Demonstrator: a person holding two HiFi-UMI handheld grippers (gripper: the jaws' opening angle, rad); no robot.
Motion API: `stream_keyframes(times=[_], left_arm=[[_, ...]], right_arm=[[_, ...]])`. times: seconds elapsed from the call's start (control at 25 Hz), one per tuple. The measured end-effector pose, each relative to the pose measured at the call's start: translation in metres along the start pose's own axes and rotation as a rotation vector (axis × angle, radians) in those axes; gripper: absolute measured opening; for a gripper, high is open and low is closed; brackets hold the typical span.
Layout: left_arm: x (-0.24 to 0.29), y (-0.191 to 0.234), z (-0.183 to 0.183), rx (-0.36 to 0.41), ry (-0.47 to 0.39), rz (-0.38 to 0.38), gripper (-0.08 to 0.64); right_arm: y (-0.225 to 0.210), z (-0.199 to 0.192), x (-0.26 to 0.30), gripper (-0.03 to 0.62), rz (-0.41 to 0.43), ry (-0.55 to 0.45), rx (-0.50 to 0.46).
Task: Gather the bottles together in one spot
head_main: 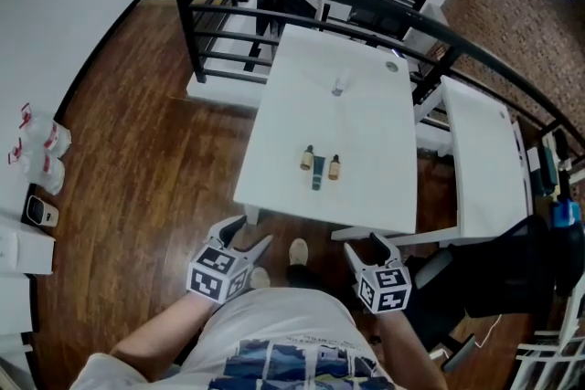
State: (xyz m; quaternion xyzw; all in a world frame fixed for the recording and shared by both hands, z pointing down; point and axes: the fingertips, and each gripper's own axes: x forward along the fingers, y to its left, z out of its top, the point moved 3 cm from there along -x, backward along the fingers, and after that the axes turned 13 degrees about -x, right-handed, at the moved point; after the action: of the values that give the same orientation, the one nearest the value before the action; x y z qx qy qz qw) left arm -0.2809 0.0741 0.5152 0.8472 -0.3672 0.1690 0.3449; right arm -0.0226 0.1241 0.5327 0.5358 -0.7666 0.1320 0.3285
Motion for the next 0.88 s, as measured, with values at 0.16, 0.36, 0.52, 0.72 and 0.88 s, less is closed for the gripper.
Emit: stream_keyframes(times=[0.16, 0.36, 0.52, 0.72, 0.88], left_arm=[[-0.009, 0.014, 0.015, -0.011, -0.028, 0.037, 0.259], [-0.014, 0.030, 0.030, -0.041, -0.065, 0.084, 0.259], [-0.019, 0.039, 0.033, -0.068, -0.074, 0.130, 0.259], [-0.029, 0.053, 0.036, -0.116, -0.092, 0.210, 0.259], [-0.036, 0.059, 0.033, -0.147, -0.087, 0.272, 0.259]], right_arm=[[-0.004, 0.010, 0.035, 0.290, 0.048, 0.039, -0.044], [-0.028, 0.029, 0.098, 0.290, 0.056, 0.051, -0.042], [-0.050, 0.035, 0.155, 0.276, 0.054, 0.087, -0.009], [-0.064, 0.034, 0.215, 0.268, 0.086, 0.143, 0.034], [-0.075, 0.021, 0.252, 0.220, 0.097, 0.196, 0.063]])
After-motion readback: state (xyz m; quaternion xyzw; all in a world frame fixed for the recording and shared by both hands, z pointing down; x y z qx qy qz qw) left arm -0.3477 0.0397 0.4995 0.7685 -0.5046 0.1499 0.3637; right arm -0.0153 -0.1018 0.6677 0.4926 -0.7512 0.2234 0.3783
